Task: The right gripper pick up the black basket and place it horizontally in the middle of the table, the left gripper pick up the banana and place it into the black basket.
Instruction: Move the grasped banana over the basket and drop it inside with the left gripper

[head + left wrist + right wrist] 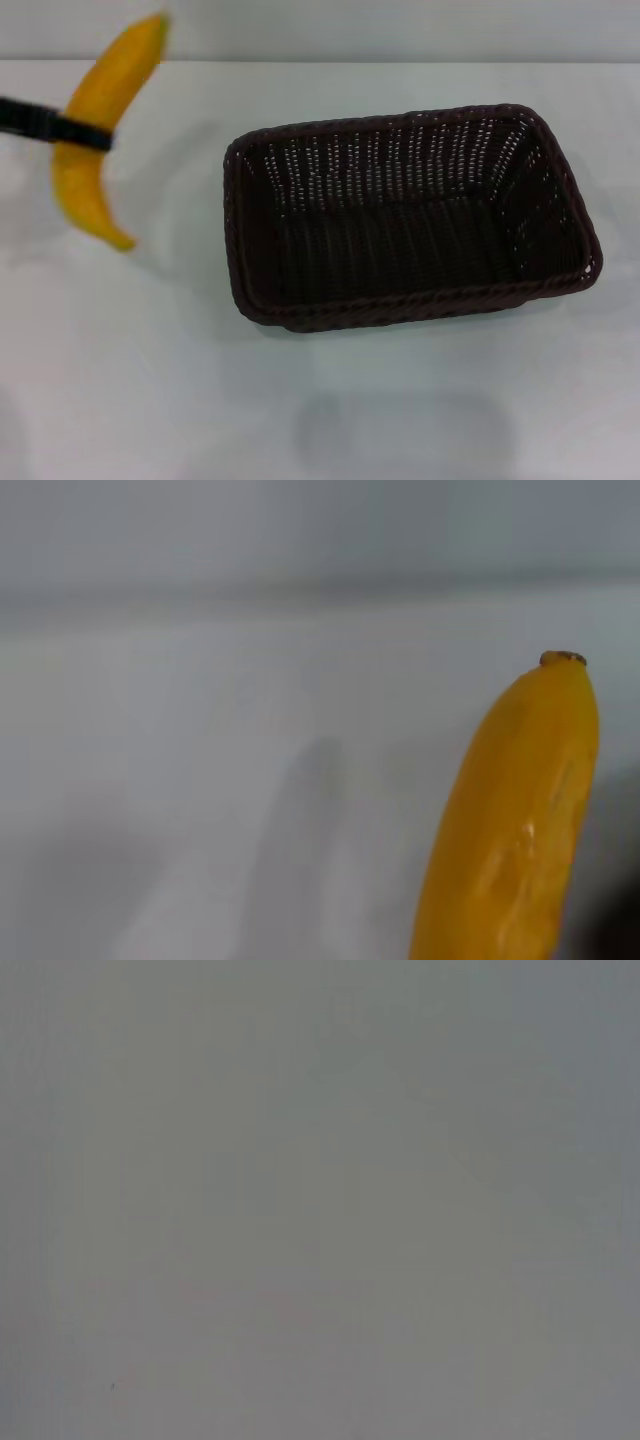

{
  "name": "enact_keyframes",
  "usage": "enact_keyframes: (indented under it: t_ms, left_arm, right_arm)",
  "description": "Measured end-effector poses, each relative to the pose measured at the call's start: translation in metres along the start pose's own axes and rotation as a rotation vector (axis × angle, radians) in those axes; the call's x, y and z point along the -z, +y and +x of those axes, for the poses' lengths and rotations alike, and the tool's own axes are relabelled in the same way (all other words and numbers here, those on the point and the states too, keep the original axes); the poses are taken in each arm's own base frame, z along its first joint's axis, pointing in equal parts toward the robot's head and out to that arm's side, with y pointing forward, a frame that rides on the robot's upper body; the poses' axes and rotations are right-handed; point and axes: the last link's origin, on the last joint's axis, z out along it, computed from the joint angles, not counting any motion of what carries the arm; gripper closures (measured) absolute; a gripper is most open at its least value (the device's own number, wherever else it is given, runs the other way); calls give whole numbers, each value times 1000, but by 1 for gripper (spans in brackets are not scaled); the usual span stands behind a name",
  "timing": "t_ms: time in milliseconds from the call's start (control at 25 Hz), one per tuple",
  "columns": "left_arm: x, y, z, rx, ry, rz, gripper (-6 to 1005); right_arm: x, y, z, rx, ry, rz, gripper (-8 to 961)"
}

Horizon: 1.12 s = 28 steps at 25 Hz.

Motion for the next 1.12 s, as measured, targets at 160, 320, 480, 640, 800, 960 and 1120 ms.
enact_keyframes:
  t_ms: [160,320,480,640,800,960,1120]
  left_arm:
    - [21,54,4,-257,111,-338,480]
    - [16,76,0,-300,119,-479,470]
    - [-7,82,3,-258,117,-536,459]
    - [-20,80,5,-263,156,-537,449]
    - [-26,85,6,-292,162,-556,400]
    - [-24,84,1,-359,229,-560,235]
    - [-15,66,-11,-384,430,-511,155]
  right_arm:
    - [-2,0,0,-1,3,-2,94]
    - [-6,2,-2,1,-2,-13,94]
    - [-7,3,-2,2,-4,-18,94]
    - [-7,3,-2,3,-2,-19,94]
    - [-4,2,-1,4,4,-17,94]
    - [1,0,0,7,6,-13,94]
    - [3,0,0,8,7,-15,94]
